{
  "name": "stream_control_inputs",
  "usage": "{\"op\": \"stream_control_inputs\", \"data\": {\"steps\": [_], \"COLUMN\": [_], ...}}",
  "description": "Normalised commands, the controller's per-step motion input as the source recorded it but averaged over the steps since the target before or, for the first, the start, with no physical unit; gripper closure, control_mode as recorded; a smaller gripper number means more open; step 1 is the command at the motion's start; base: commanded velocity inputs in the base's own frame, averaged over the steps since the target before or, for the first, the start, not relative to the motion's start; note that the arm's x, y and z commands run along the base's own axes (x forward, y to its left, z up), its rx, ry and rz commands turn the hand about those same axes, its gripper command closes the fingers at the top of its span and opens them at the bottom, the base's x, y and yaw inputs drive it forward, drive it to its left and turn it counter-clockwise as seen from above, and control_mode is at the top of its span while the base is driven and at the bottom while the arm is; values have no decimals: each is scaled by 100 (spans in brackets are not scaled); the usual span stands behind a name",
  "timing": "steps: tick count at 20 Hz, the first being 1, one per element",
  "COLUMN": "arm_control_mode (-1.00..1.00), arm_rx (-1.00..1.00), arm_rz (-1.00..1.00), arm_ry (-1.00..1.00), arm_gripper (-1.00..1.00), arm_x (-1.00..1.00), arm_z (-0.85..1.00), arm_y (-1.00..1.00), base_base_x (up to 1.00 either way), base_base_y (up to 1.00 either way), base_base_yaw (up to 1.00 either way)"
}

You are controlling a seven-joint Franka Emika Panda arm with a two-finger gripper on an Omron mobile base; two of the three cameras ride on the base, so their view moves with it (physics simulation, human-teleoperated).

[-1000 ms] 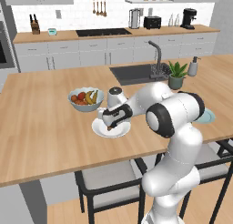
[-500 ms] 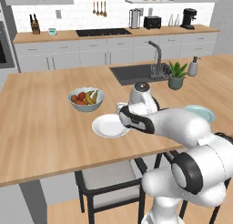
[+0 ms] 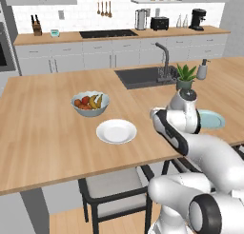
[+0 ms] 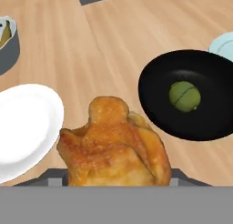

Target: Pick the chicken drumstick and lime from their plates and place them in the bowl. Then put the bowl in the fridge.

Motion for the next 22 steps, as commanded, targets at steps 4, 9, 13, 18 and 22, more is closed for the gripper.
{"op": "stream_control_inputs", "data": {"steps": [4, 9, 13, 18, 22], "arm_control_mode": [-100, -100, -100, -100, -100], "arm_rx": [-1, -6, -9, -2, 0], "arm_rz": [9, 9, 7, 7, 15], "arm_ry": [0, 5, 13, 16, 12], "arm_gripper": [100, 100, 100, 100, 100], "arm_x": [-3, 10, 45, 32, 21], "arm_z": [27, -1, -1, -9, -36], "arm_y": [-97, -72, -38, -47, -49], "base_base_x": [0, 0, 0, 0, 0], "base_base_y": [0, 0, 0, 0, 0], "base_base_yaw": [0, 0, 0, 0, 0]}}
